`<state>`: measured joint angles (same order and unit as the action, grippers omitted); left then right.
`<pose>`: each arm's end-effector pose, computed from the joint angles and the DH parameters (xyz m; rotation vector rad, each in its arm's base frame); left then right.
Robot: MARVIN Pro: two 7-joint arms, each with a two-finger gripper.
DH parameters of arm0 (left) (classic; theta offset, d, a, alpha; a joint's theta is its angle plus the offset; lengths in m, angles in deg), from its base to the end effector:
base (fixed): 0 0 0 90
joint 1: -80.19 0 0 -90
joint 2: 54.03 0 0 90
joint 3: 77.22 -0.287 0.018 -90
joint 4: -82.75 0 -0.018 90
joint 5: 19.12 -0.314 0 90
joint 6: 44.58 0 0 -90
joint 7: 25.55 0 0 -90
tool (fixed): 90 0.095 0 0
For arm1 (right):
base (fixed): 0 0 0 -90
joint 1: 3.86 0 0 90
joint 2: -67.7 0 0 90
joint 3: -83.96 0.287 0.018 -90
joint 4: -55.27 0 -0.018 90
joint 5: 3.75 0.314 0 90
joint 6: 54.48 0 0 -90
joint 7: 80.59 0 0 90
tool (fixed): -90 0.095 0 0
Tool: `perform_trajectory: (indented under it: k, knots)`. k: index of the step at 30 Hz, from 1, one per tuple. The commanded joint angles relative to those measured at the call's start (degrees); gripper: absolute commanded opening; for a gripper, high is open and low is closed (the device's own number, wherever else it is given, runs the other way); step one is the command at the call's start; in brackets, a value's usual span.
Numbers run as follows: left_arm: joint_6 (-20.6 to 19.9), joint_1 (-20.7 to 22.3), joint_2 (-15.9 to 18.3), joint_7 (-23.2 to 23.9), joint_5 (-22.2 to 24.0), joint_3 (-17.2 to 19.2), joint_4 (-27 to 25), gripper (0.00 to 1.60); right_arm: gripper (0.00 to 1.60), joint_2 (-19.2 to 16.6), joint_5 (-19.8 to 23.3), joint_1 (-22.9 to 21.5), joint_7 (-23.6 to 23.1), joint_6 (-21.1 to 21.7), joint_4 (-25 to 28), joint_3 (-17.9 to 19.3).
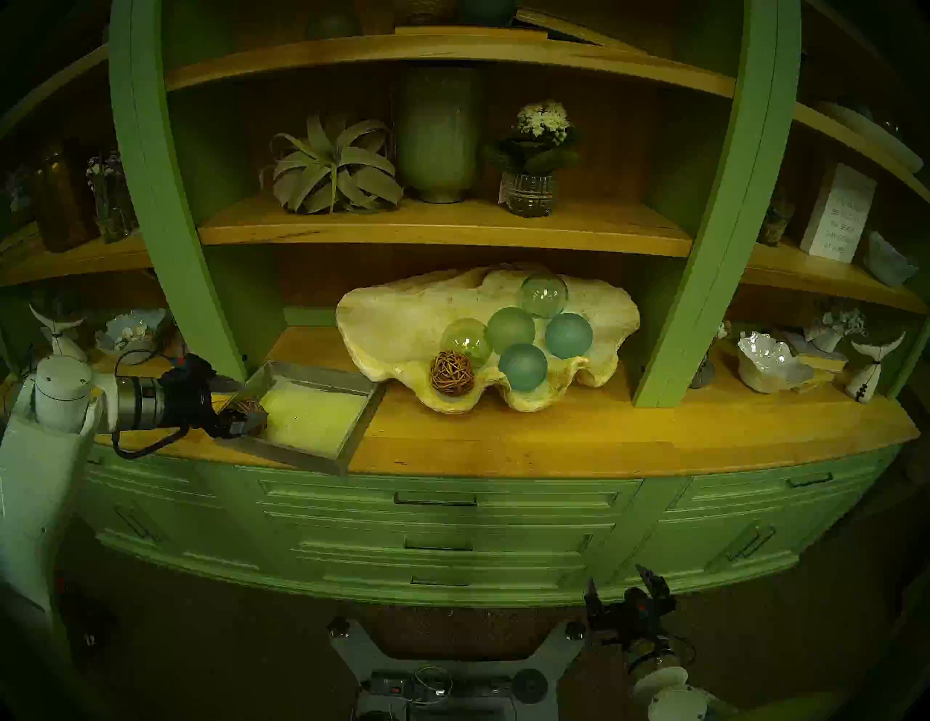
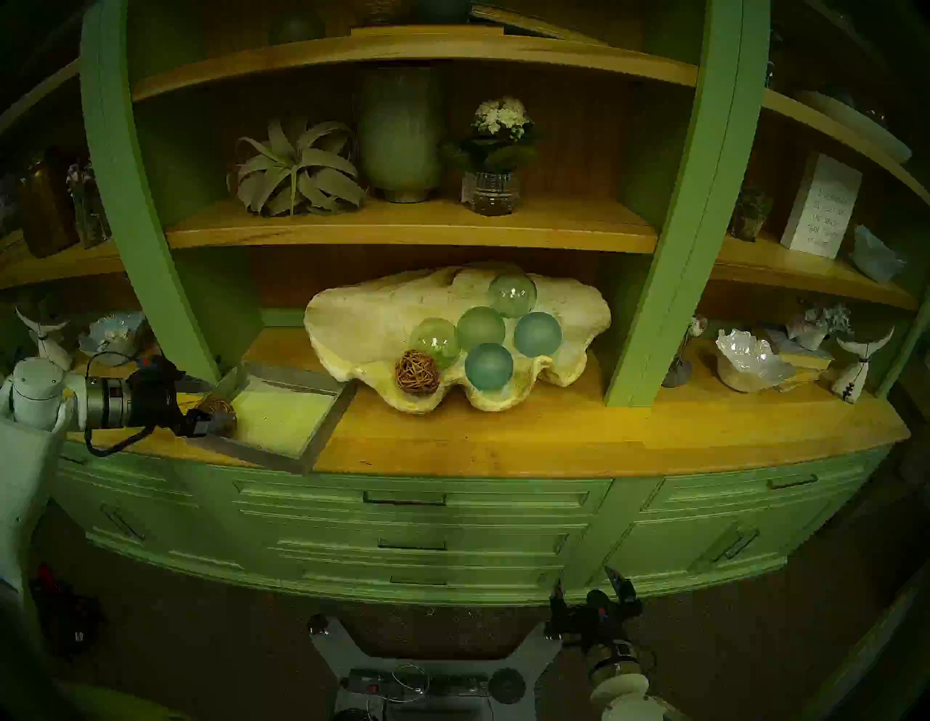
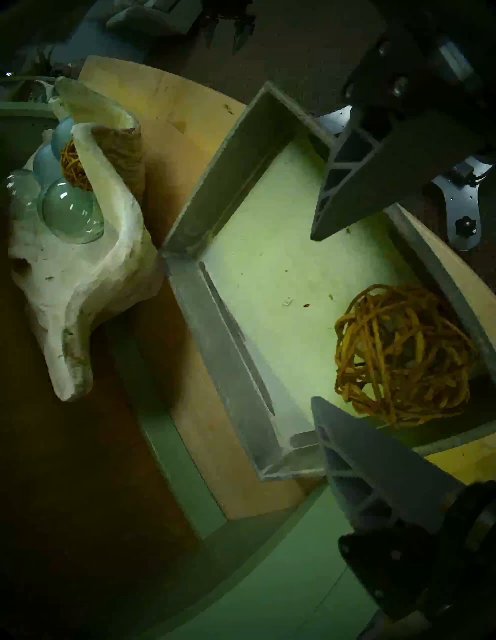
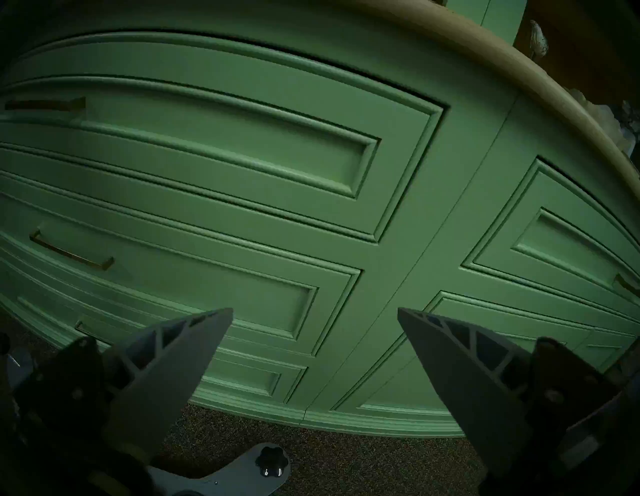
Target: Put wooden balls into bowl
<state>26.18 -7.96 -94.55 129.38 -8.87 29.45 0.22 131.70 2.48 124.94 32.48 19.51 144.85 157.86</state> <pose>0.3812 0.2787 -0.1979 2.4168 -1.0292 1.3279 0.1366 -0.0568 -0.4855 2.4757 0.2905 1.5878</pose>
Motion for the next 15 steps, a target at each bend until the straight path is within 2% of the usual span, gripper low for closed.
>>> perform_trajectory:
  k: [1,8,15]
  knots:
    - [0.33,6.15,2.9,-0.19,-0.38,-0.57,-0.13,1.6,1.6,0.0,-0.05,-0.11,0.05,-0.29,1.28,0.06]
    - [-0.67,7.69,4.53,2.06,-0.49,-2.78,0.27,1.6,1.6,-0.01,-0.05,-0.06,0.06,-0.26,1.37,0.08]
    - [-2.01,7.0,6.2,3.46,-1.22,-3.42,-0.59,1.6,1.6,-0.03,-0.04,-0.02,0.06,-0.22,1.44,0.09]
